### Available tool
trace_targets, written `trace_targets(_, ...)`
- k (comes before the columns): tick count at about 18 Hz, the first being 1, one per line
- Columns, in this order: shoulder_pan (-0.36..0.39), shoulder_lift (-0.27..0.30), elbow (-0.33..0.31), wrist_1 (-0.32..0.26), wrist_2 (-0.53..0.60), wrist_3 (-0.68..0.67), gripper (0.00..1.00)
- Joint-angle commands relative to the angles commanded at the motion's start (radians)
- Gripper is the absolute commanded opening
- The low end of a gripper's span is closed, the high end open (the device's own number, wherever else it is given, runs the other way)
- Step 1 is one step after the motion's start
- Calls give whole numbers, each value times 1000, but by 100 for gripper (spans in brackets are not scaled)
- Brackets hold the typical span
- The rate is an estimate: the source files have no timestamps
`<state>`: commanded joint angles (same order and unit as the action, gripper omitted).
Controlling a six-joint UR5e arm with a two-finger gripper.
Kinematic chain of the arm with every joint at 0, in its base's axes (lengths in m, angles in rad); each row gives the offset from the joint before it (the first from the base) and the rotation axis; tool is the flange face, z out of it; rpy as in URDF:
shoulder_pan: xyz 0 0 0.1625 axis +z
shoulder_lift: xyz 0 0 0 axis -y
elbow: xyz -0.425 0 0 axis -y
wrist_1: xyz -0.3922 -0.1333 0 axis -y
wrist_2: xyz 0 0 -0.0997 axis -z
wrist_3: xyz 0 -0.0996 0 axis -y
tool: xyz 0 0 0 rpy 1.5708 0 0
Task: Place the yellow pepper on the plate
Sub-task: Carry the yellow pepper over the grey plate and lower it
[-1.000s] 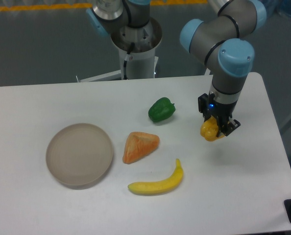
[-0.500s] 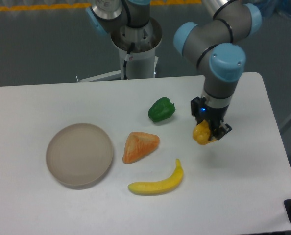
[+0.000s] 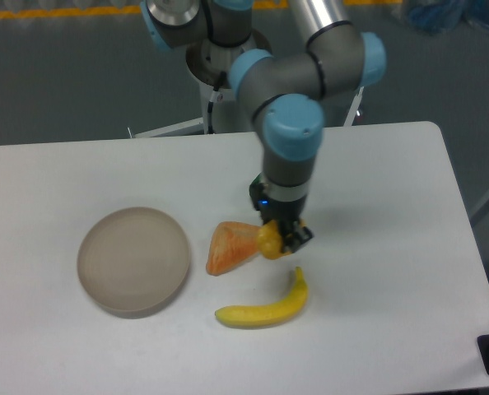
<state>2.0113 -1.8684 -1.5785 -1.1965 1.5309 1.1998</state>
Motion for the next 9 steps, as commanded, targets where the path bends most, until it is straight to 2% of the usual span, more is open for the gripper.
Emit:
trace_targets(5,-91,-25,-5,-2,-2,-86,24)
trace_targets(9,-150,-46,-35,3,-5,-135,24)
